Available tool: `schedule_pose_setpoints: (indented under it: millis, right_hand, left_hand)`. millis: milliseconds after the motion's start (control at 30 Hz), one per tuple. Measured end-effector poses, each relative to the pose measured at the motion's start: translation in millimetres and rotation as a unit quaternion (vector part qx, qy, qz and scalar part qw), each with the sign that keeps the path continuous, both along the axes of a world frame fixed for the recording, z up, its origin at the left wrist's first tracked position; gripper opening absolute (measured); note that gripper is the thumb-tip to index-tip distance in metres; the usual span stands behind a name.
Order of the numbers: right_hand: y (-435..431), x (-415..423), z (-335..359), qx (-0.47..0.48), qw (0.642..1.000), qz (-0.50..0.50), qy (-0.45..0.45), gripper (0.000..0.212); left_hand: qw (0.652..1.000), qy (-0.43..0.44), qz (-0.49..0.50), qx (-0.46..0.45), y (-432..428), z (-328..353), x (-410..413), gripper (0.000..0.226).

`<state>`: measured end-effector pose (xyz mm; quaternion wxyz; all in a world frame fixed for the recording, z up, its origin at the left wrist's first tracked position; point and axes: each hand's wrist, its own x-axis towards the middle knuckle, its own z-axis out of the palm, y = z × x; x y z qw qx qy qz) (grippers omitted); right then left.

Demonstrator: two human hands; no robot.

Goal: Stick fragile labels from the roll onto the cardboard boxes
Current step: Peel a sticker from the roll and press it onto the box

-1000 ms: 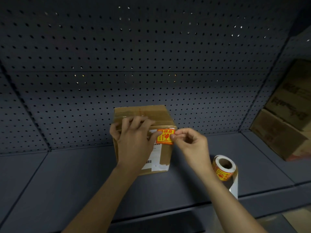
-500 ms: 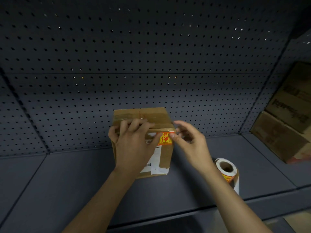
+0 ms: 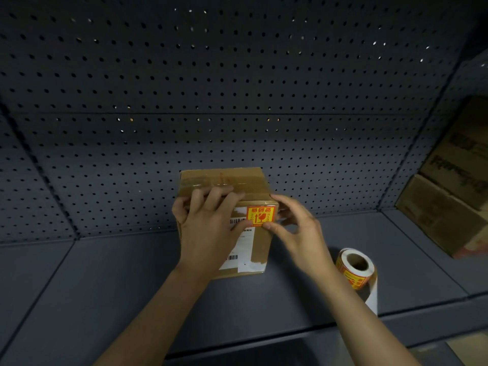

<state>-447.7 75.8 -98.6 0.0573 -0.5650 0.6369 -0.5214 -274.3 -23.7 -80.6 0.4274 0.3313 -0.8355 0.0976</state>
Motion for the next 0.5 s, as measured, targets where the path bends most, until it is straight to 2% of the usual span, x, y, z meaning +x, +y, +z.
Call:
schedule_pose_setpoints:
  millis: [100, 300, 500]
  right_hand:
    - [2.9, -0.5, 0.8, 0.005, 1.0, 0.011, 0.003, 0.057]
    - [2.0, 1.8, 4.3, -0.017, 1.0, 0.0, -0.009, 0.037]
    - [2.9, 4.4, 2.6, -0.02, 0.999, 0.002, -0.03, 0.038]
  left_hand:
    - [1.0, -0.005, -0.002, -0.011, -1.2, -2.6, 1.3, 0.058]
    - [1.0, -0.004, 0.007, -0.013, 0.0, -1.5, 0.0, 0.059]
    - [1.0, -0.019, -0.014, -0.008, 0.9, 2.3, 4.0, 0.06]
